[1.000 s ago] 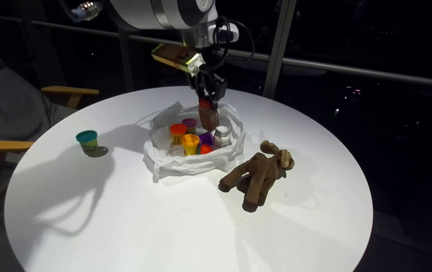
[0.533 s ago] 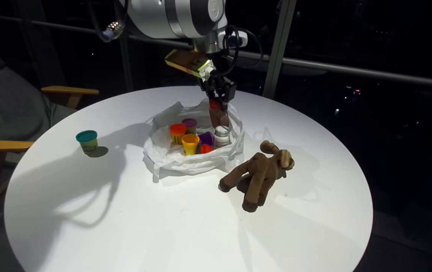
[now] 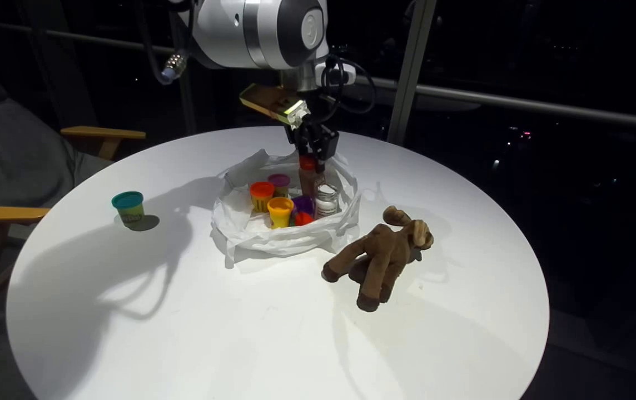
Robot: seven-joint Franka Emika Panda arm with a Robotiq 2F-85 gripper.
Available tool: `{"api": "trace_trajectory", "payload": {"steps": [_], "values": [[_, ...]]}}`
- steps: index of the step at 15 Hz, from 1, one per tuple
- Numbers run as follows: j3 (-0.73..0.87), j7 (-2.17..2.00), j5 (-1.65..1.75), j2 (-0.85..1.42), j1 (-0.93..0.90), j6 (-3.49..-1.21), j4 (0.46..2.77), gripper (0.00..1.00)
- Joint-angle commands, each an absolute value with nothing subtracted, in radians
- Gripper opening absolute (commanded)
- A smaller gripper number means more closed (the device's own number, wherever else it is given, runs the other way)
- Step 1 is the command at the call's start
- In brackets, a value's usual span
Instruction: Place the containers, strawberry and toy deer inside the plastic
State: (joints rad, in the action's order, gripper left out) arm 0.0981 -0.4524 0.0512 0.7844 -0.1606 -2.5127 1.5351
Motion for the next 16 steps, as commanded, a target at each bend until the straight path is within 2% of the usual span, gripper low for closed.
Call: {"api": "trace_trajectory", "payload": {"steps": [1,3,4,5,7,10,16], "values": [[0.075,-0.419,0.016,0.837,-0.149,-2.419,1.431,0.24],[0.082,-0.431,0.024,0.853,-0.156,-2.389,1.398,0.24],[0.092,-0.445,0.032,0.859,-0.163,-2.381,1.385,0.38],[0.099,-0.455,0.036,0.865,-0.166,-2.369,1.369,0.74],[0.114,-0.471,0.044,0.869,-0.17,-2.368,1.344,0.79],[0.138,-0.488,0.055,0.849,-0.175,-2.383,1.332,1.0],[0.171,-0.534,0.102,0.7,-0.232,-2.344,1.433,1.0]]}}
